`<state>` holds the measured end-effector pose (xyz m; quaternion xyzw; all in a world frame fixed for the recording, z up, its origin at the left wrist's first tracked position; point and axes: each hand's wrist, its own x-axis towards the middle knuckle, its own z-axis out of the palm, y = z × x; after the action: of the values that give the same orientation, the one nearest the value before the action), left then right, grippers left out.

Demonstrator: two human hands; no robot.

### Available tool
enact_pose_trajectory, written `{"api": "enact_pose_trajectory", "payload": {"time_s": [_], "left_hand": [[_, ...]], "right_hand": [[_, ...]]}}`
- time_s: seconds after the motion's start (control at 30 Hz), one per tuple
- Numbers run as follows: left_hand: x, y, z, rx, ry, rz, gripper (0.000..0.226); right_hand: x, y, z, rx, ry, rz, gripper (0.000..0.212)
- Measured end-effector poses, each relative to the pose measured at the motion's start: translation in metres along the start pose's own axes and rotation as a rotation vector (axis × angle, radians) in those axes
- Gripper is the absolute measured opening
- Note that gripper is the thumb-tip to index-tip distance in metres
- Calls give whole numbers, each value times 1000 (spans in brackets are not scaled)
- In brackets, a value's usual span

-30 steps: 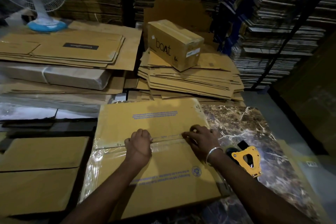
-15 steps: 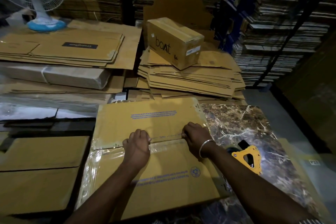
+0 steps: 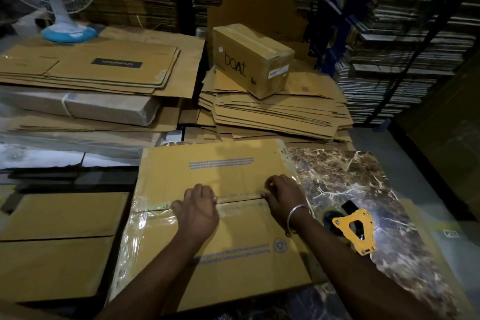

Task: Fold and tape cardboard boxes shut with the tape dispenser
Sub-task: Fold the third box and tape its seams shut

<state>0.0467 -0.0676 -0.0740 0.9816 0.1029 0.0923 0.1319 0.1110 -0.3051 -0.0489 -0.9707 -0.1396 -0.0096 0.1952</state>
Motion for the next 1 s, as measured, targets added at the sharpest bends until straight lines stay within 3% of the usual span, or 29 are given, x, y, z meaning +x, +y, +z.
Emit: {"api": "enact_pose_trajectory", "payload": {"time_s": [0.07, 0.23, 0.4, 0.47, 0.57, 0.7, 0.87, 1.0], "left_hand": [[-1, 0, -1, 43, 18, -17, 21], [2, -4, -4, -3, 17, -75, 43], [7, -12, -6, -21, -190, -42, 50], [9, -14, -8, -5, -253, -31, 54], [12, -13, -12, -39, -277, -39, 53], [14, -11, -15, -213, -156, -120, 58], [-16, -22, -18, -268, -100, 244, 66], [-42, -27, -26, -86, -272, 424, 60]], "right_hand": [[-2, 0, -1, 29, 30, 69, 38], [-11, -4, 4, -96, 129, 96, 25], [-25, -4, 6, -7, 168, 142, 21], [-38, -7, 8, -34, 96, 118, 35], [-58, -15, 13, -178, -162, 142, 72], [-65, -18, 13, -225, -251, 169, 89], [-64, -17, 14, -202, -231, 192, 86], [-65, -18, 16, -218, -198, 170, 85]]}}
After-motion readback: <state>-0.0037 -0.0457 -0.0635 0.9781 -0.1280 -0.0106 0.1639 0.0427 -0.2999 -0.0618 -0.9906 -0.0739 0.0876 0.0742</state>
